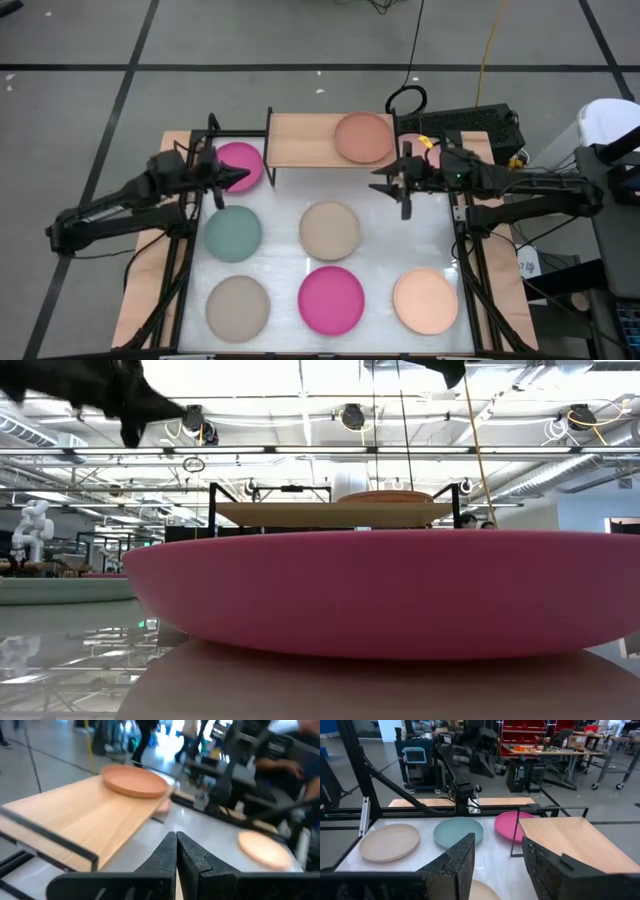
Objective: Place and stack plates onto a shelf
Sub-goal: Stack the green plate on top of the brown plate on the shelf
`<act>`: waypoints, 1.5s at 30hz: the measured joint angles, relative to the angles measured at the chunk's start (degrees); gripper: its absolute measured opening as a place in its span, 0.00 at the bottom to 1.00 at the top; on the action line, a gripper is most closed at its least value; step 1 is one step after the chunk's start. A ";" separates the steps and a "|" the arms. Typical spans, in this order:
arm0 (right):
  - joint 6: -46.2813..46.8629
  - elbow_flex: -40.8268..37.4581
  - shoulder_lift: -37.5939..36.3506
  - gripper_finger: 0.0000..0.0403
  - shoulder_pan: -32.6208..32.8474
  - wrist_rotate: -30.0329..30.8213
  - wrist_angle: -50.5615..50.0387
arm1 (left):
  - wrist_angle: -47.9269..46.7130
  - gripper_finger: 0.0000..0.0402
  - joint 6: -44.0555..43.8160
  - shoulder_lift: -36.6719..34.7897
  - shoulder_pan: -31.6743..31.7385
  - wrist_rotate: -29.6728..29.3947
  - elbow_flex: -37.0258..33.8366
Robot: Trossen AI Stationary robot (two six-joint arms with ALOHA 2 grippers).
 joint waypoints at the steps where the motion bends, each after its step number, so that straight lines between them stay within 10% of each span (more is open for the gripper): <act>1: -0.06 0.00 -0.21 0.36 0.00 0.00 0.01 | -3.58 0.01 0.65 1.29 -1.23 0.01 3.29; 11: 0.18 0.00 -0.58 0.36 0.00 0.14 0.77 | -43.04 0.01 -1.94 23.72 -18.74 -12.34 32.78; 18: 0.47 0.00 -0.60 0.36 1.28 -0.07 0.93 | -62.50 0.01 -13.79 36.31 -28.72 -13.06 35.85; 45: 1.47 0.02 -0.60 0.36 4.98 1.70 0.97 | -34.75 0.49 -30.58 52.25 -45.04 -13.71 14.10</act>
